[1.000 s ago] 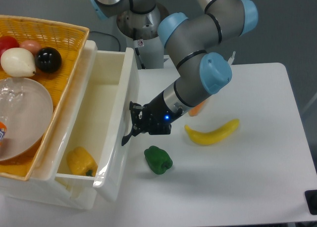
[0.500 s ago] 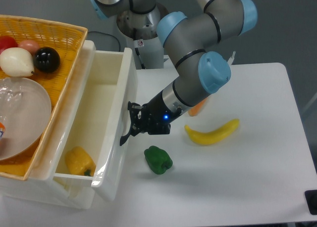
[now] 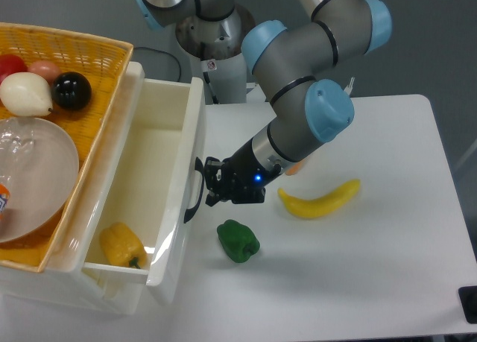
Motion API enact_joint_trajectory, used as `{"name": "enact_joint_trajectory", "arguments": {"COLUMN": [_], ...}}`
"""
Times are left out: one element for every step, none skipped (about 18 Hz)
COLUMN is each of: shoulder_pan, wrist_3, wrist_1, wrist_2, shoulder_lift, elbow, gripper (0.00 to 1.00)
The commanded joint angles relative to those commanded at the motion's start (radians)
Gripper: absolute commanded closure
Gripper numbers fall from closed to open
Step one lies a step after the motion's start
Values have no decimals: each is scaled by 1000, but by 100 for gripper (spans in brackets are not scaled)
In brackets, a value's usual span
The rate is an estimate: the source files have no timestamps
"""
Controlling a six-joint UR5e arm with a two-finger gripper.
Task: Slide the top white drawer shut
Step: 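Push the drawer front with the gripper, sliding the drawer inward, then keep pushing the drawer front until the drawer is nearly shut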
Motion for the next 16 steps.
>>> {"name": "enact_joint_trajectory", "arguments": {"shoulder_pan": [-3, -5, -8, -9, -11, -11, -12, -15, -21, -23, -25, -26, -26, -28, -28, -31], "wrist_3": [0, 0, -2, -2, -2, -2, -3, -3, -3, -5, -8, -9, -9, -9, -11, -9], "wrist_1": [0, 0, -2, -3, -5, -6, -8, -9, -9, -11, -11, -12, -14, -14, -15, -15], "wrist_2": [0, 0, 2, 2, 0, 0, 0, 0, 0, -1, -3, -3, -3, -3, -3, -3], "shoulder_lift": [2, 2, 3, 3, 5, 5, 6, 8, 6, 8, 9, 11, 12, 14, 14, 15], "elbow": [0, -2, -3, -3, -3, -3, -3, -3, -3, -3, -3, -3, -5, -6, -6, -11], "gripper": [98, 98, 98, 97, 97, 97, 97, 97, 97, 97, 97, 97, 97, 97, 97, 97]}}
